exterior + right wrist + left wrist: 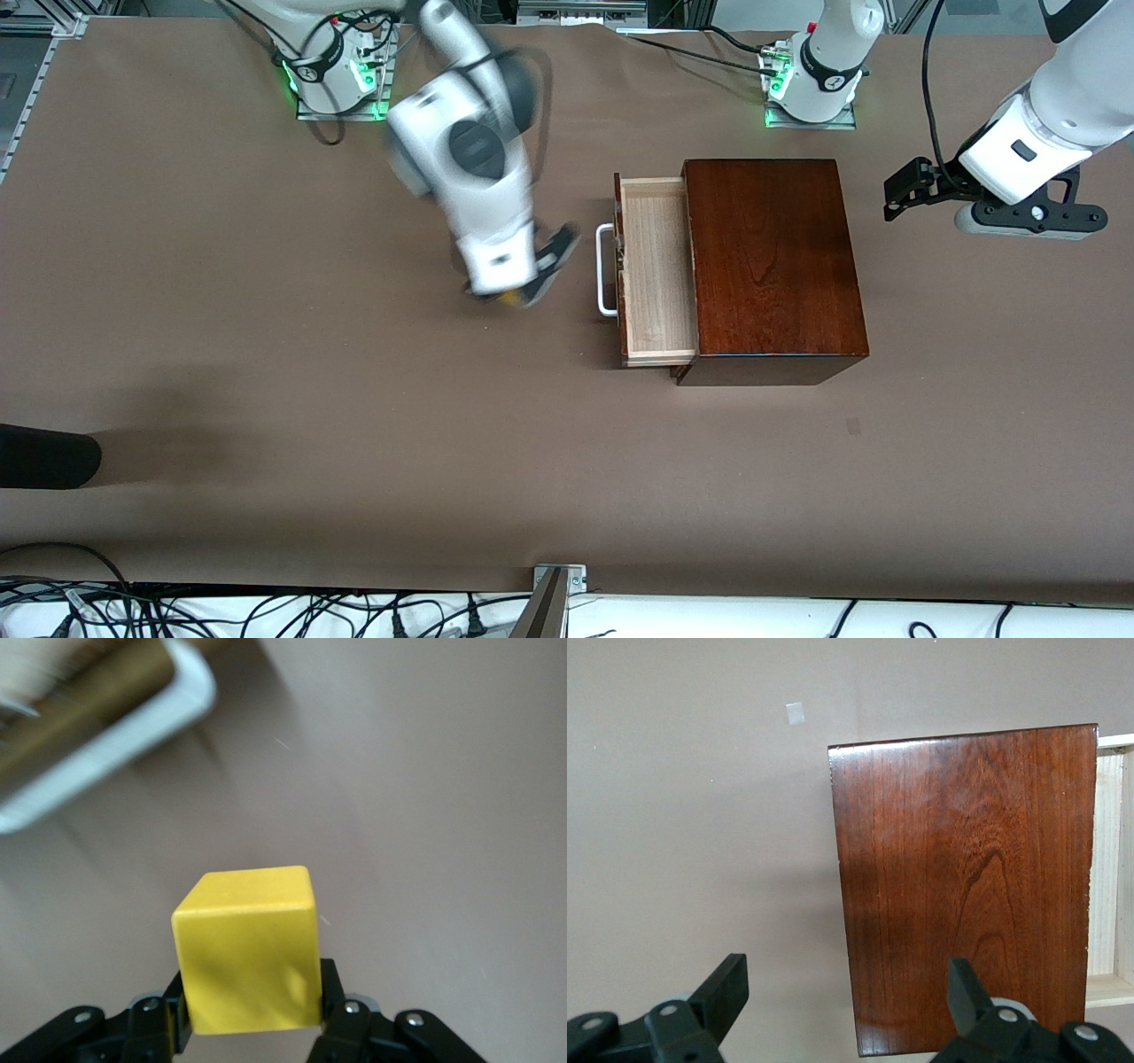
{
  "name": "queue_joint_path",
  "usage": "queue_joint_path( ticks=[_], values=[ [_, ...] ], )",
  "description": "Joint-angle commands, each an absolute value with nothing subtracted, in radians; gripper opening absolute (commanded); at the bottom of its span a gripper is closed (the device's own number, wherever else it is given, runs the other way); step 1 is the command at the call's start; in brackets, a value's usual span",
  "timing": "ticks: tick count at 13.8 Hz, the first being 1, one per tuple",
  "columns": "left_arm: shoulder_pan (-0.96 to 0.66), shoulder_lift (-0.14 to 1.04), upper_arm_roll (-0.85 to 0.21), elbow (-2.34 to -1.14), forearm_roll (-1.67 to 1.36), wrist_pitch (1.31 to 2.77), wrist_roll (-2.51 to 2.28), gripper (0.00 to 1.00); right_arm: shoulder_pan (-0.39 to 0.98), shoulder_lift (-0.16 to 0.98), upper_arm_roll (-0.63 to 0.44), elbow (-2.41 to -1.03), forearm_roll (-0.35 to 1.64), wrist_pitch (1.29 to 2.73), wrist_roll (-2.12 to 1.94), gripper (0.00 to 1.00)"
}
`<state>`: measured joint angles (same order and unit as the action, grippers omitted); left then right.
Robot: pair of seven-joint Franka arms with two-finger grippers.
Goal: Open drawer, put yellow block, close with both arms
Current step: 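Lift the yellow cube with the right gripper and carry it over the drawer, then lower the cube into the drawer and open the right gripper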
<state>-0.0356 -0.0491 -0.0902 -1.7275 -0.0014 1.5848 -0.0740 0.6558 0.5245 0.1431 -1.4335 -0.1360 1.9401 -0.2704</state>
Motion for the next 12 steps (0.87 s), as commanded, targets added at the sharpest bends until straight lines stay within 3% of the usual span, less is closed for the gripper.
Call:
queue_joint_path(
  ticks=[1,5,12],
  values=[
    [-0.034,-0.032,-0.092,-1.692,-0.006,1.569,-0.078,1.00,0.793,0.627,0.129,-1.248,-0.170,1.904,-0.268,0.00],
    [-0.035,-0.031,-0.094,-1.689,-0.006,1.563,-0.078,1.00,0.920,0.693,0.126,-1.105,-0.189,1.873,-0.285,0.00],
    [-0.035,-0.031,-0.094,-1.689,-0.006,1.562,-0.080,1.00,0.979,0.768,0.123,-1.080,-0.262,1.974,-0.321,0.00]
  ],
)
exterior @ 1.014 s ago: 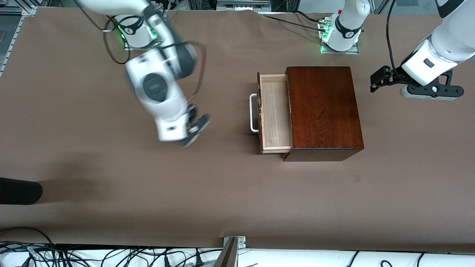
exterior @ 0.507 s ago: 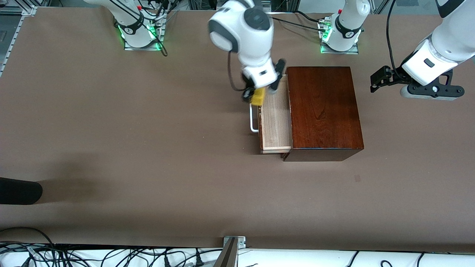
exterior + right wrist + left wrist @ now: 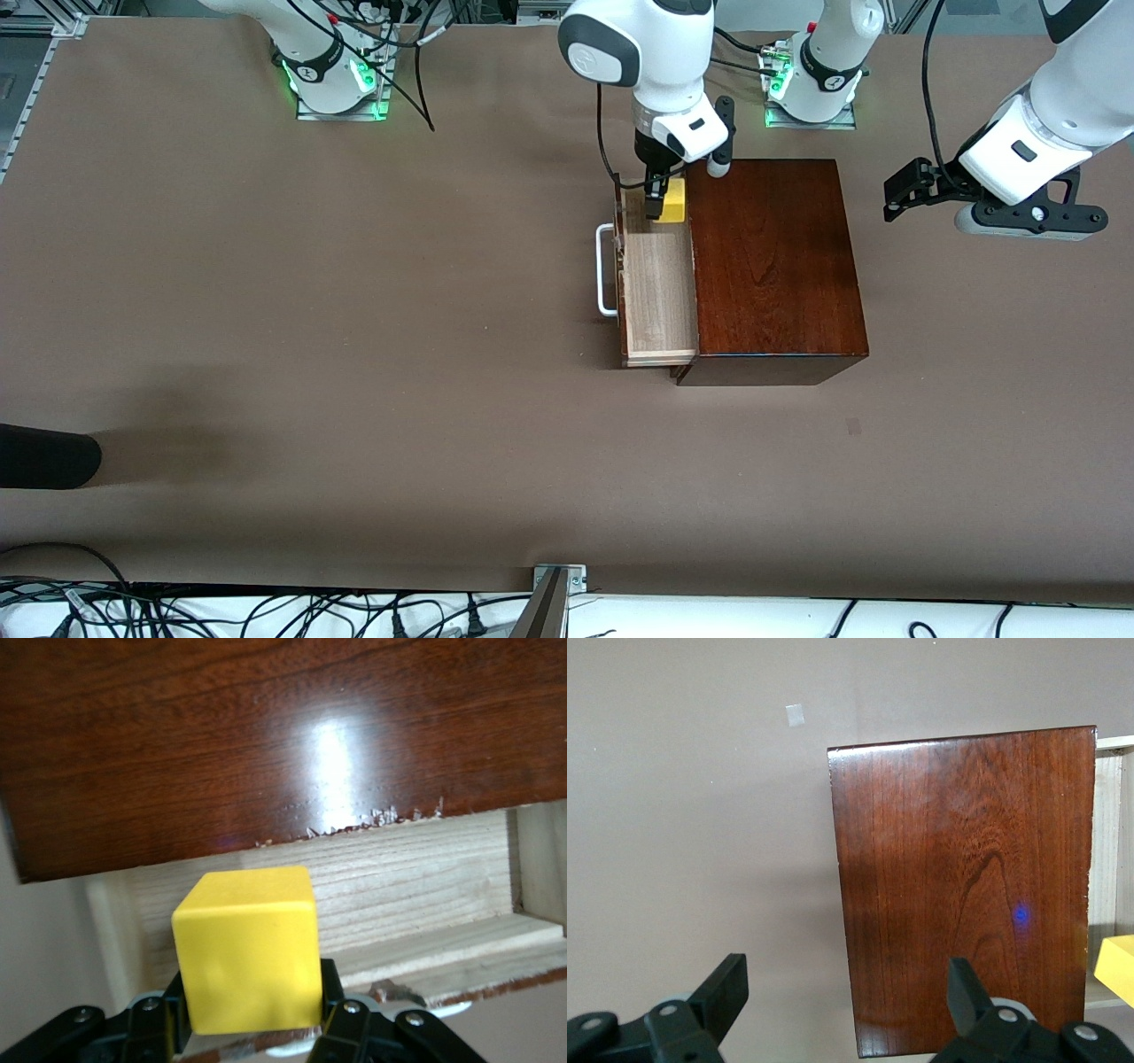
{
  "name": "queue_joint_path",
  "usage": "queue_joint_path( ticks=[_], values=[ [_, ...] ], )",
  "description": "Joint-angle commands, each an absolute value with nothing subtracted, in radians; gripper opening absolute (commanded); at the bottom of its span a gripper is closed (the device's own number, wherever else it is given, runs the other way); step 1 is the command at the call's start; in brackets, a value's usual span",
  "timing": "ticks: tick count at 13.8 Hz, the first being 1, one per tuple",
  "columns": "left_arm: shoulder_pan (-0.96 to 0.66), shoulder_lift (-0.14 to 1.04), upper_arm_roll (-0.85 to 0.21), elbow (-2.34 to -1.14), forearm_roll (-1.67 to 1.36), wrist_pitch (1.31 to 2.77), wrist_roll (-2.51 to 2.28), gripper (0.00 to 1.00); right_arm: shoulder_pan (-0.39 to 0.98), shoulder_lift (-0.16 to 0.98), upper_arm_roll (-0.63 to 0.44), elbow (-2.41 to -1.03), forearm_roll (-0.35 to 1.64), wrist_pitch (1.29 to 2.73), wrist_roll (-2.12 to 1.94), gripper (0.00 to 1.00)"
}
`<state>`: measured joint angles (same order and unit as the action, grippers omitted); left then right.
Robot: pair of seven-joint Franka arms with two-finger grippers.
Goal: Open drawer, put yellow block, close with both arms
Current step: 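Lower the cube into the drawer and open the right gripper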
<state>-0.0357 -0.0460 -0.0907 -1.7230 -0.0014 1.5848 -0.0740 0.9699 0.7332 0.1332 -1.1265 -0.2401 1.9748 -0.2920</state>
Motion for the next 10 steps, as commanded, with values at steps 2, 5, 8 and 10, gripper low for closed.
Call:
queue_joint_path(
  ticks=[2,5,8,10],
  values=[
    [-0.035,-0.031,-0.092,-1.689,-0.006,1.562,-0.080,1.00,0.979,0.770,0.124,-1.081,-0.279,1.959,-0.348,0.00],
    [-0.035,-0.031,-0.094,-1.687,-0.006,1.562,-0.078,1.00,0.976,0.767,0.123,-1.083,-0.285,1.927,-0.370,0.00],
    [-0.035,-0.031,-0.094,-1.689,-0.006,1.560,-0.078,1.00,0.973,0.790,0.121,-1.086,-0.294,1.936,-0.390,0.00],
    [-0.035,-0.031,-0.094,-1.687,-0.006,1.560,-0.078,1.00,0.969,0.802,0.121,-1.086,-0.301,1.937,-0.403,0.00]
  ],
)
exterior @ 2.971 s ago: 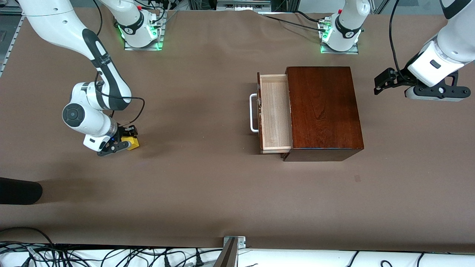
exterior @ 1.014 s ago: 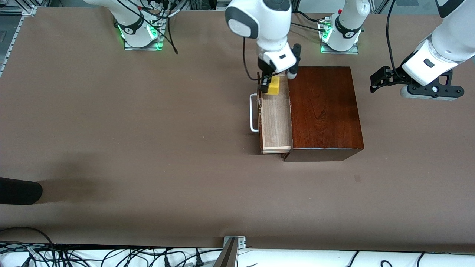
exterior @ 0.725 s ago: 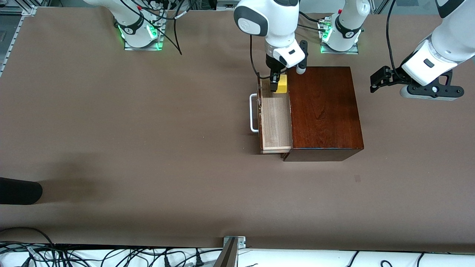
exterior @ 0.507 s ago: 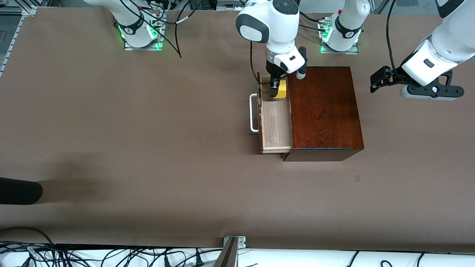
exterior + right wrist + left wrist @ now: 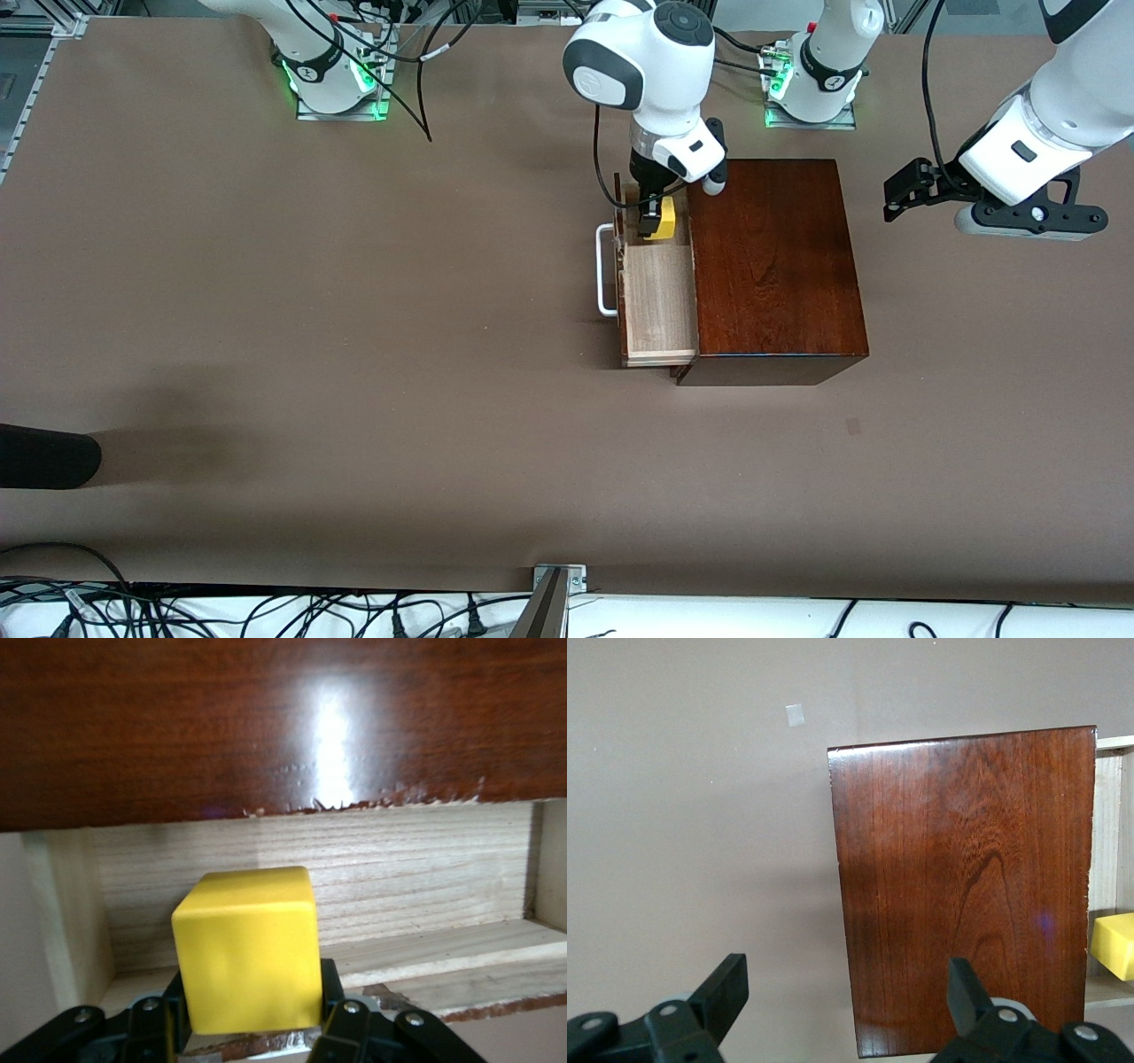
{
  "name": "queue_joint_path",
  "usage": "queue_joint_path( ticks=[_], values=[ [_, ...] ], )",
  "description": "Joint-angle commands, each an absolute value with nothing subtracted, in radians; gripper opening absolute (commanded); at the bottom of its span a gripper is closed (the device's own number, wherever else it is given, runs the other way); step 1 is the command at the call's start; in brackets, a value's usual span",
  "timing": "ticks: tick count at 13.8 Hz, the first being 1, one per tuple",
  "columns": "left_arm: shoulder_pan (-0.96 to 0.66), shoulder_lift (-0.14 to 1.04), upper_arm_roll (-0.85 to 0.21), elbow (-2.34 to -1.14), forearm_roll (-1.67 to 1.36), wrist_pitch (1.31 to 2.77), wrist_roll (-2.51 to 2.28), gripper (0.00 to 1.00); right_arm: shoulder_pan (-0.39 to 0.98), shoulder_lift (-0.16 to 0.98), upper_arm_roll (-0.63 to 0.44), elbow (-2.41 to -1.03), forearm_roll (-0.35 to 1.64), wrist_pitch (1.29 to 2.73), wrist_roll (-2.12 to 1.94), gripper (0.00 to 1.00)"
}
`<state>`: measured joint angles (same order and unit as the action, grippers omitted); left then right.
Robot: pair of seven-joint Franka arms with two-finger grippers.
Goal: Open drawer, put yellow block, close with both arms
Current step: 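Lower the cube into the drawer and open the right gripper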
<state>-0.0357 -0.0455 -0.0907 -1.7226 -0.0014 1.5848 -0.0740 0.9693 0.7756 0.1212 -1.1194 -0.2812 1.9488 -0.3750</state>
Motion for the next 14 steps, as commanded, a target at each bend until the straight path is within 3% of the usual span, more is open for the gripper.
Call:
queue_joint_path(
  ticks=[1,13,14],
  values=[
    [-0.035,-0.031,-0.092,-1.689,-0.006,1.560,-0.078,1.00,0.969,0.808,0.121,-1.086,-0.302,1.934,-0.405,0.00],
    [-0.034,-0.031,-0.092,-1.687,-0.006,1.560,-0.075,1.00,0.963,0.856,0.121,-1.092,-0.325,1.944,-0.403,0.00],
    [-0.034,-0.031,-0.092,-1.687,-0.006,1.560,-0.077,1.00,0.963,0.854,0.120,-1.089,-0.325,1.945,-0.405,0.30]
  ],
)
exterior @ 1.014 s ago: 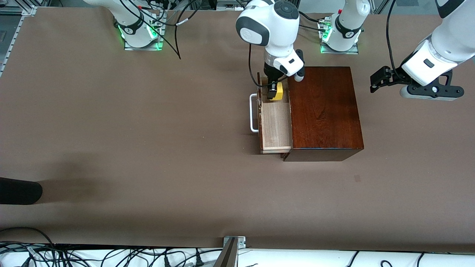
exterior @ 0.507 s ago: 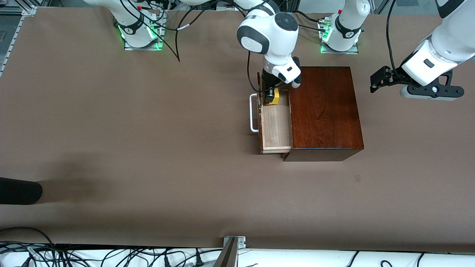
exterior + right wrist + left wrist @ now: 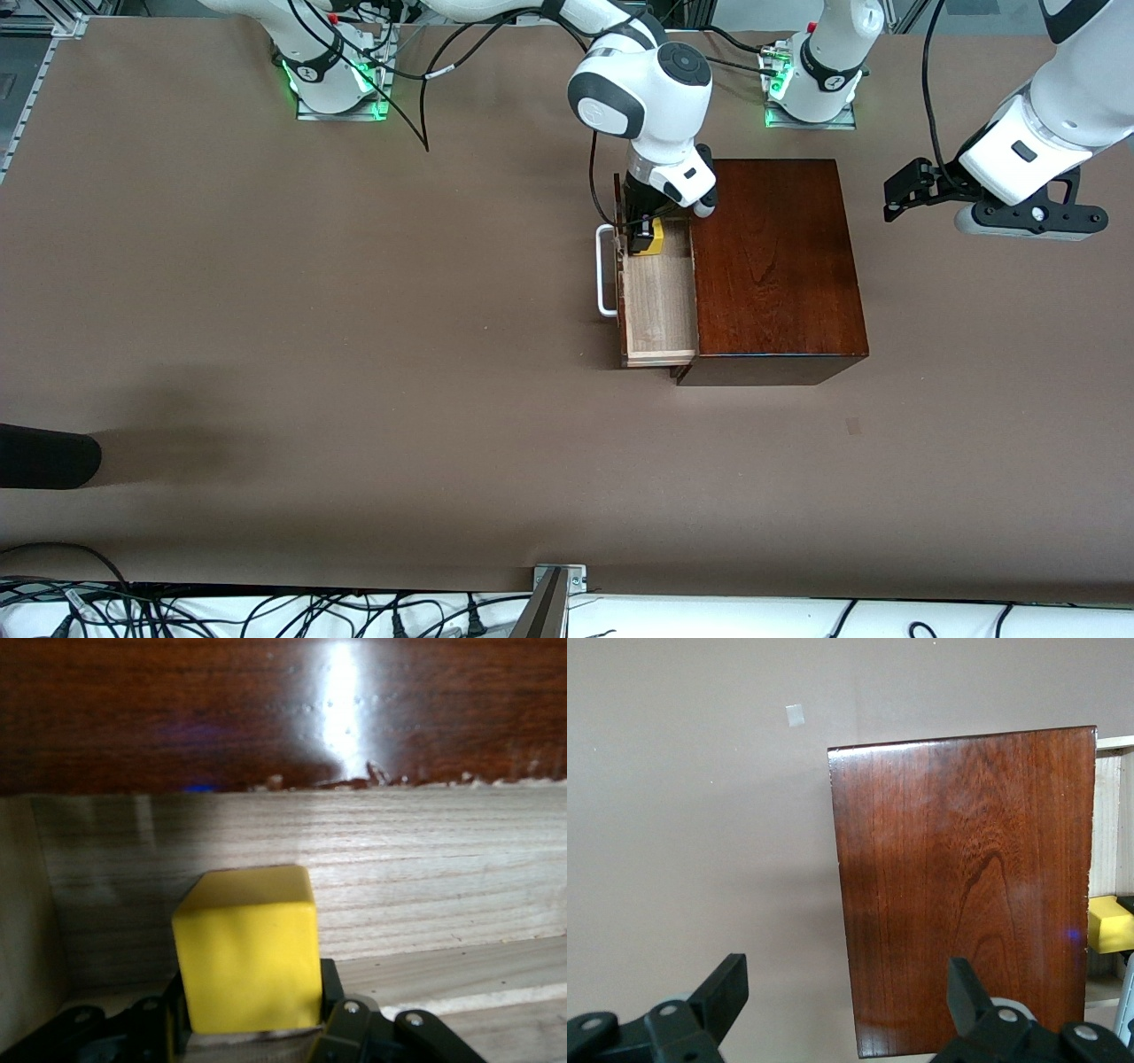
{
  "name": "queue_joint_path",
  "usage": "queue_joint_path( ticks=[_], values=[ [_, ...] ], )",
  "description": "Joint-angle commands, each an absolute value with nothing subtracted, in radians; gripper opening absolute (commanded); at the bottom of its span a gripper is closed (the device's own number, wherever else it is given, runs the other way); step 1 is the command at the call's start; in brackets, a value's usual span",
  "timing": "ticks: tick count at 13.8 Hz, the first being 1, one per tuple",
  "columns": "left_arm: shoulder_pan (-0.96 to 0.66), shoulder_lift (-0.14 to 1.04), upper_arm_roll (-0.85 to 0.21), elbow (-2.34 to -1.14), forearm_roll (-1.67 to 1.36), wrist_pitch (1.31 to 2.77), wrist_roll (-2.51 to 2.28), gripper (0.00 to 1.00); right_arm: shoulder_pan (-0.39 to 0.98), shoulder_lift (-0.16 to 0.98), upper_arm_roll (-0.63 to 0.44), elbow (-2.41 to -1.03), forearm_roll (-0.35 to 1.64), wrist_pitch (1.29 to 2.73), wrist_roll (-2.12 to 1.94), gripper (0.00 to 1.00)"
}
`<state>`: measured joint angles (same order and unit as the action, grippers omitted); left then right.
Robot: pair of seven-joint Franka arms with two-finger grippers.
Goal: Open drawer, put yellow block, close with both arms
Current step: 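Lower the cube into the drawer and open the right gripper, then raise the right gripper out of the drawer and withdraw it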
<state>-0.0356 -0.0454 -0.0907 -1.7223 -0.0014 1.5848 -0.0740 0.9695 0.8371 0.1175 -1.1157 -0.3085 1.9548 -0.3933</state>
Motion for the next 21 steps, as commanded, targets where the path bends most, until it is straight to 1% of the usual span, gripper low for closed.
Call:
queue_joint_path(
  ticks=[1,2,3,4,6,10,11,12,14,16,17,18,19,20,21],
  values=[
    [-0.034,-0.031,-0.092,-1.687,-0.006,1.560,-0.077,1.00,0.959,0.851,0.120,-1.085,-0.324,1.947,-0.402,0.97],
    [-0.034,-0.031,-0.092,-1.687,-0.006,1.560,-0.077,1.00,0.957,0.848,0.117,-1.081,-0.322,1.947,-0.396,1.00],
    [-0.034,-0.031,-0.092,-1.687,-0.006,1.560,-0.077,1.00,0.956,0.847,0.115,-1.080,-0.318,1.945,-0.396,1.00],
    [-0.034,-0.031,-0.092,-1.684,-0.006,1.560,-0.077,1.00,0.954,0.841,0.118,-1.050,-0.310,1.933,-0.396,1.00],
    [-0.034,-0.029,-0.092,-1.684,-0.006,1.560,-0.075,1.00,0.950,0.804,0.118,-1.022,-0.269,1.899,-0.394,1.00],
    [-0.034,-0.029,-0.092,-1.684,-0.006,1.560,-0.077,1.00,0.905,0.649,0.118,-1.023,-0.213,1.850,-0.397,1.00],
    [-0.034,-0.029,-0.092,-1.684,-0.006,1.560,-0.078,1.00,0.881,0.608,0.114,-1.023,-0.195,1.818,-0.394,1.00],
    [-0.034,-0.029,-0.092,-1.684,-0.006,1.560,-0.078,1.00,0.823,0.585,0.112,-1.023,-0.166,1.806,-0.394,1.00],
    [-0.034,-0.031,-0.092,-1.684,-0.008,1.548,-0.077,1.00,0.665,0.525,0.113,-1.023,-0.056,1.815,-0.399,1.00],
    [-0.040,-0.035,-0.094,-1.683,-0.020,1.456,-0.061,1.00,0.544,0.462,0.106,-1.026,0.003,1.799,-0.397,1.00],
    [-0.052,-0.037,-0.100,-1.683,-0.020,1.434,-0.060,1.00,0.478,0.439,0.100,-1.032,0.027,1.754,-0.396,1.00],
    [-0.066,-0.032,-0.122,-1.683,-0.021,1.424,-0.028,1.00,0.404,0.420,0.094,-1.032,0.070,1.676,-0.387,1.00],
    [-0.080,-0.026,-0.145,-1.683,-0.034,1.417,0.054,1.00,0.338,0.408,0.066,-1.032,0.099,1.633,-0.361,1.00],
    [-0.098,-0.015,-0.169,-1.683,-0.052,1.414,0.151,1.00,0.296,0.397,0.020,-1.054,0.156,1.625,-0.333,1.00],
    [-0.110,0.006,-0.196,-1.683,-0.055,1.414,0.232,1.00,0.285,0.367,-0.042,-1.102,0.208,1.617,-0.327,1.00]
  ],
)
